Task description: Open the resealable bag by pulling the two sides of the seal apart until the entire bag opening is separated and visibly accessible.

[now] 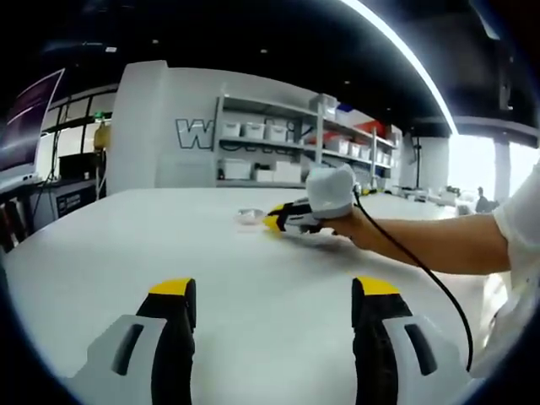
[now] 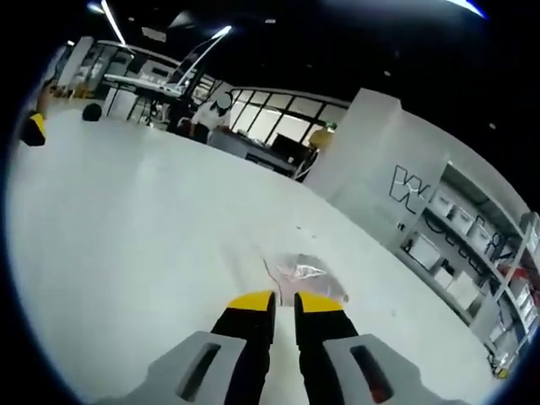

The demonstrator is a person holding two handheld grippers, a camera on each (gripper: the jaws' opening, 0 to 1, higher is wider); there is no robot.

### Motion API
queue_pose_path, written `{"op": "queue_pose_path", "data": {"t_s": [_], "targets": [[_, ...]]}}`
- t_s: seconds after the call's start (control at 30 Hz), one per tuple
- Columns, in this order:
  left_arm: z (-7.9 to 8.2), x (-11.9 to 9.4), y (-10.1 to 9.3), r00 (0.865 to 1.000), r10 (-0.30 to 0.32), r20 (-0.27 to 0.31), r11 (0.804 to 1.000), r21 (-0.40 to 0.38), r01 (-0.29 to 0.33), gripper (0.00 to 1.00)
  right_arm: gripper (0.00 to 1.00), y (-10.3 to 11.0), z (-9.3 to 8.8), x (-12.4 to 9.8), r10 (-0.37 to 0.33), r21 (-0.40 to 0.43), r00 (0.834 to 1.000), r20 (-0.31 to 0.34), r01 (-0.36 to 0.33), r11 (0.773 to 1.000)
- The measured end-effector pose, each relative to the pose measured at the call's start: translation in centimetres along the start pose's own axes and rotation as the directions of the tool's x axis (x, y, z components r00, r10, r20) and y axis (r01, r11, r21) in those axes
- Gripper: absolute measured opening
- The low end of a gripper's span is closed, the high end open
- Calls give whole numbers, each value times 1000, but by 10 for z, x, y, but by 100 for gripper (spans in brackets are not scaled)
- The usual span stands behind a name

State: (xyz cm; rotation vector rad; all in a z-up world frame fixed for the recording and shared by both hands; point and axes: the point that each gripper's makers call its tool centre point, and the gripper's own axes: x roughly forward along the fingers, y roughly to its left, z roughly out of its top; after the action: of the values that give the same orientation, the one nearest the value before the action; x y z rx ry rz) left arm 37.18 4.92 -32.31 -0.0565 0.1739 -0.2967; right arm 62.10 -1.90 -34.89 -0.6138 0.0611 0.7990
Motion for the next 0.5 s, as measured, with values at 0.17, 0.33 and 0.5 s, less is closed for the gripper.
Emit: {"op": "queue_pose_path", "data": {"t_s": [0.17, 0.33, 0.5], "targets": [[0, 0, 0, 1000, 0, 0, 1000, 0, 0, 75, 1, 2, 0, -1, 10, 10, 1000, -1, -10, 1000], [0, 0, 0, 1000, 0, -1, 1000, -1, 0, 75, 0, 2, 4, -1, 22, 39, 1000, 14, -23, 999], [-1, 0, 0, 1000, -1, -2, 1000, -1, 1, 75, 0, 0, 11, 0, 24, 135, 998, 50, -31, 990]]}}
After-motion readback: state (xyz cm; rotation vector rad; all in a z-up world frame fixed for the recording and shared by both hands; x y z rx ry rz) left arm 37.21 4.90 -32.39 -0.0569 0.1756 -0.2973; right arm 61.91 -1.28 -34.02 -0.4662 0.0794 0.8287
